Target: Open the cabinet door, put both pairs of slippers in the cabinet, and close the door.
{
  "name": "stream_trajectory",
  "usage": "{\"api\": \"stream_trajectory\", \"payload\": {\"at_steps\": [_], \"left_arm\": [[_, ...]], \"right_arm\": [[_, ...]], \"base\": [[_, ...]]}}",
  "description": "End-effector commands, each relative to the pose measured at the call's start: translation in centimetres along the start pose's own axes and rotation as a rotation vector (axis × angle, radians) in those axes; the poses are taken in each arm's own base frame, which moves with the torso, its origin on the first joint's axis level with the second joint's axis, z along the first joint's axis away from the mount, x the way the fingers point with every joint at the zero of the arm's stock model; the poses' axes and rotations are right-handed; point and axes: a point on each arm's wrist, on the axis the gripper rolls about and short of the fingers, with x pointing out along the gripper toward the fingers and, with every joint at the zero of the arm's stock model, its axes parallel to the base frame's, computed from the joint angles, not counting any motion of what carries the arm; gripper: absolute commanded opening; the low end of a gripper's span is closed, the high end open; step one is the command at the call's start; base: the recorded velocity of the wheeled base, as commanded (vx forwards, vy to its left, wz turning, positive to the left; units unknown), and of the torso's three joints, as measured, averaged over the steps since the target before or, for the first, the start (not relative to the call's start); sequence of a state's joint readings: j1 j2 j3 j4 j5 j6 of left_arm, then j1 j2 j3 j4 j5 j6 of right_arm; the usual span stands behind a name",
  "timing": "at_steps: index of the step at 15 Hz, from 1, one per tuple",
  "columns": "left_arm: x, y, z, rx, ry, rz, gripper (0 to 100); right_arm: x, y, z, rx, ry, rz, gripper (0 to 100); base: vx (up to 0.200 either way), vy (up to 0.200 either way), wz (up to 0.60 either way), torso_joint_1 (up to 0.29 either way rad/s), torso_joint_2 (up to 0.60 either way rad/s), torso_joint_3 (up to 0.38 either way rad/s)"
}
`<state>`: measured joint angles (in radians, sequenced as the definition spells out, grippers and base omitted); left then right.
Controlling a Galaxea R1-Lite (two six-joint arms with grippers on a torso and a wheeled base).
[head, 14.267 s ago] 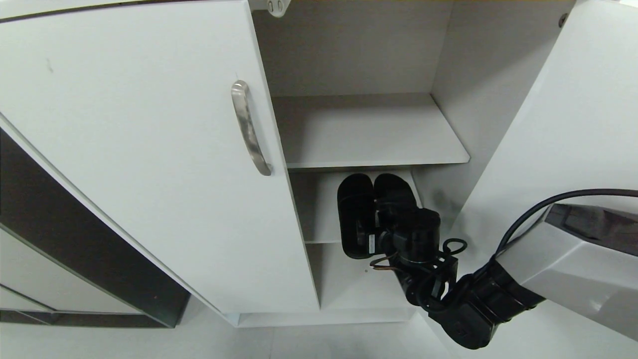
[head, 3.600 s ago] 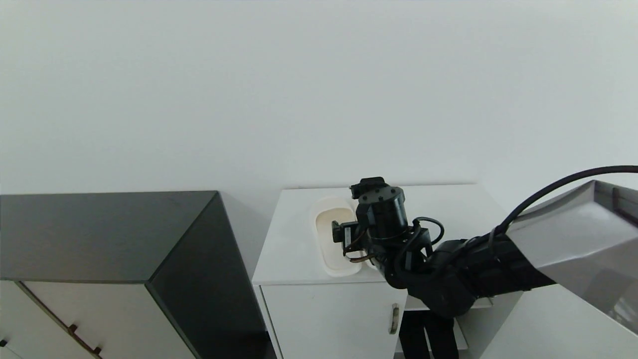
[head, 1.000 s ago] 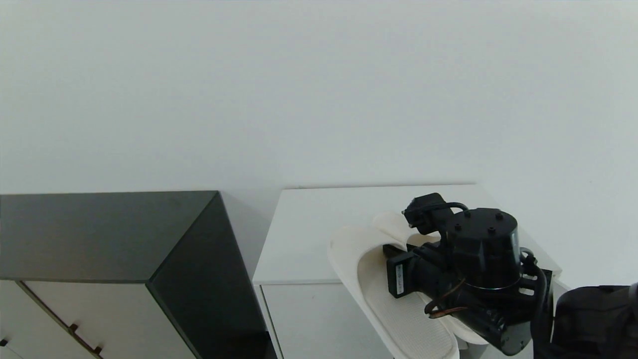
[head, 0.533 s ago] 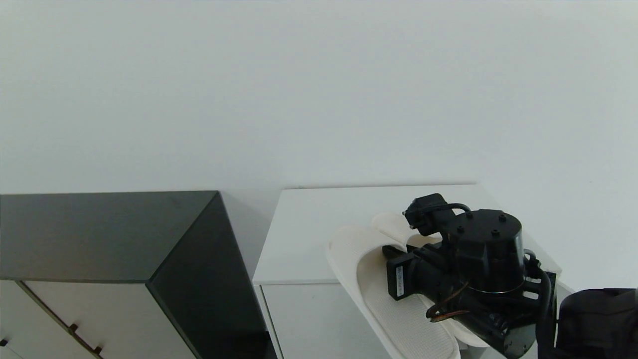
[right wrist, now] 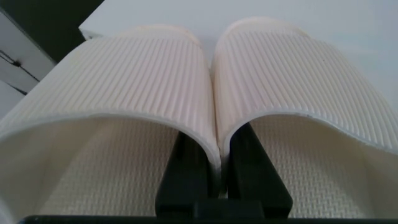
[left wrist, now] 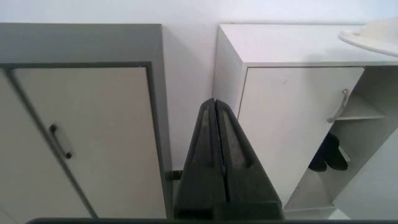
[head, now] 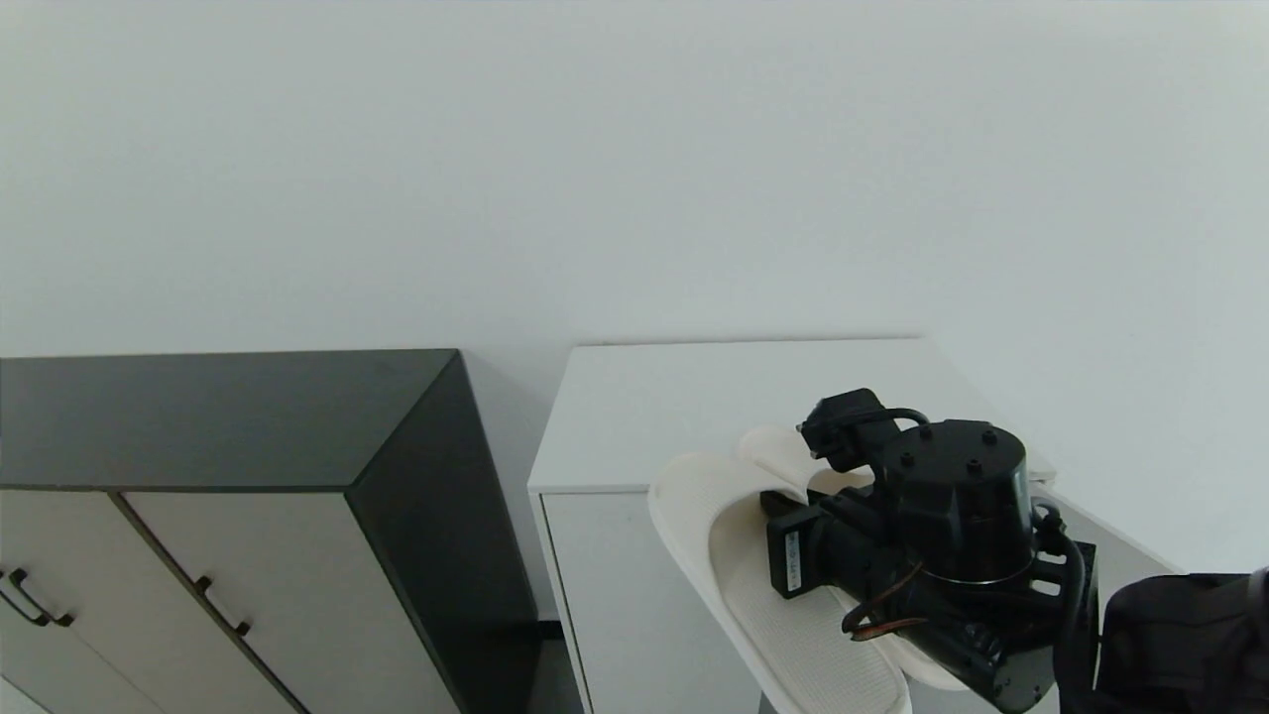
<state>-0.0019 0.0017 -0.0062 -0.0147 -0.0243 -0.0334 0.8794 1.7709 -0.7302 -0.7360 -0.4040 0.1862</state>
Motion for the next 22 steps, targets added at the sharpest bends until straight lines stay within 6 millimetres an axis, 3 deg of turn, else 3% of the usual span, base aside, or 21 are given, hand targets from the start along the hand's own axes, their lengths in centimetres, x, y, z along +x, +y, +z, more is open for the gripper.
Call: {"api": "stream_trajectory", "payload": {"at_steps": [1, 3, 16, 22], "left_arm": [[0.00, 0.00, 0.01, 0.000, -0.001, -0.001, 0], [0.00, 0.00, 0.01, 0.000, -0.001, -0.001, 0], [0.01, 0.00, 0.01, 0.000, 0.001, -0.001, 0], [0.01, 0.00, -0.01, 0.001, 0.002, -0.001, 0]], "right_arm": [[0.14, 0.07, -0.17, -0.003, 0.005, 0.001, 0], [0.14, 0.07, -0.17, -0.001, 0.005, -0.001, 0], [0.36, 0.04, -0.58, -0.007, 0.019, -0.002, 0], [0.44, 0.01, -0.65, -0.008, 0.022, -0.002, 0]], "base": [[-0.200, 0.000, 0.00, 0.002, 0.01, 0.002], [-0.200, 0.000, 0.00, 0.000, 0.00, 0.005], [0.000, 0.000, 0.00, 0.000, 0.00, 0.000], [0.000, -0.200, 0.00, 0.002, 0.00, 0.003]]}}
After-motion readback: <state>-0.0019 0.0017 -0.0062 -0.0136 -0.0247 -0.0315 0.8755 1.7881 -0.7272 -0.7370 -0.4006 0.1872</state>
